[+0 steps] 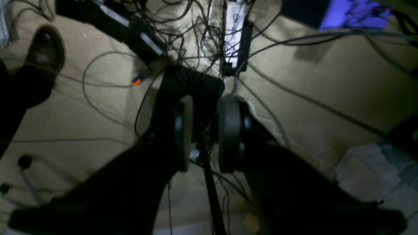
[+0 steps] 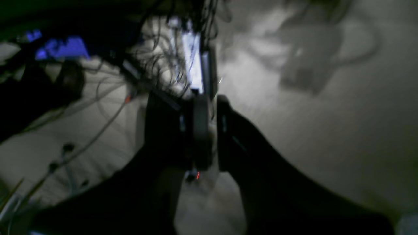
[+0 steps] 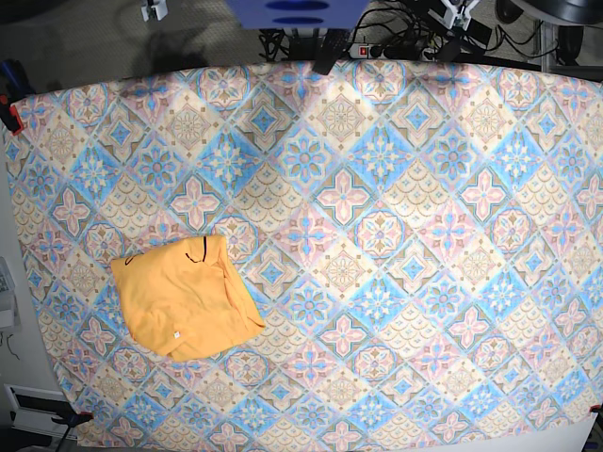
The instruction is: Fold the T-shirt properly
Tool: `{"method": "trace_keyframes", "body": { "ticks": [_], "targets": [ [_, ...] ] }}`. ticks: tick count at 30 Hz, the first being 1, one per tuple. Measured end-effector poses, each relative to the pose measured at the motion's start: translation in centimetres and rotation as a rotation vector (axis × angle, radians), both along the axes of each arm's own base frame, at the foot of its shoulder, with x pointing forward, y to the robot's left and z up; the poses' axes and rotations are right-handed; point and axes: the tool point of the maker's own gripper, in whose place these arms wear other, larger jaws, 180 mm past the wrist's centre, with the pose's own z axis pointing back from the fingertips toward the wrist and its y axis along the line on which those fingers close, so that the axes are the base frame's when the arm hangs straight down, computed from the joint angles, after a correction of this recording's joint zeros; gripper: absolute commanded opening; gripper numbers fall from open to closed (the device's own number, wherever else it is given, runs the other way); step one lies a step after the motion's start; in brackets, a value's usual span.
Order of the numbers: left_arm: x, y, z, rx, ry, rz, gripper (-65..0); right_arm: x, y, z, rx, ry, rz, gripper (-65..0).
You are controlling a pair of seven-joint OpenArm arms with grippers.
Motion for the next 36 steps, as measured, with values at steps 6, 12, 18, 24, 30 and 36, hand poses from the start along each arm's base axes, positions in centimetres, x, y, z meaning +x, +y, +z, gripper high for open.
{"method": "trace_keyframes", "body": {
  "ticks": [6, 12, 18, 24, 30, 36],
  "targets": [
    [0.2, -2.1, -3.3, -0.062, -0.005, -0.066, -51.5, -0.4, 2.3, -2.7, 0.056, -0.003, -0.067, -60.5],
    [0.1, -3.3, -7.3, -0.089, 0.000, -0.112, -51.5, 0.1, 3.0, -4.8, 0.053, -0.047, -0.202, -60.4],
    [1.5, -3.4, -9.5, -0.075, -0.019, -0.184, -51.5, 1.6, 3.4, -5.6, 0.051, -0.061, -0.249, -60.2],
    [2.0, -6.8, -10.0, -0.135, -0.025, -0.272, -51.5, 4.4, 5.4, -5.9, 0.078, -0.105, -0.279, -60.2],
    [2.3, -5.0, -10.3, -0.060, -0.020, -0.323, -51.5, 6.8, 12.1, -5.7, 0.195, -0.129, -0.302, -60.2],
    [2.9, -5.7, -10.3, -0.073, -0.036, -0.314, -51.5, 8.0, 11.0, -6.0, 0.165, -0.147, -0.301, -60.3]
  ]
}}
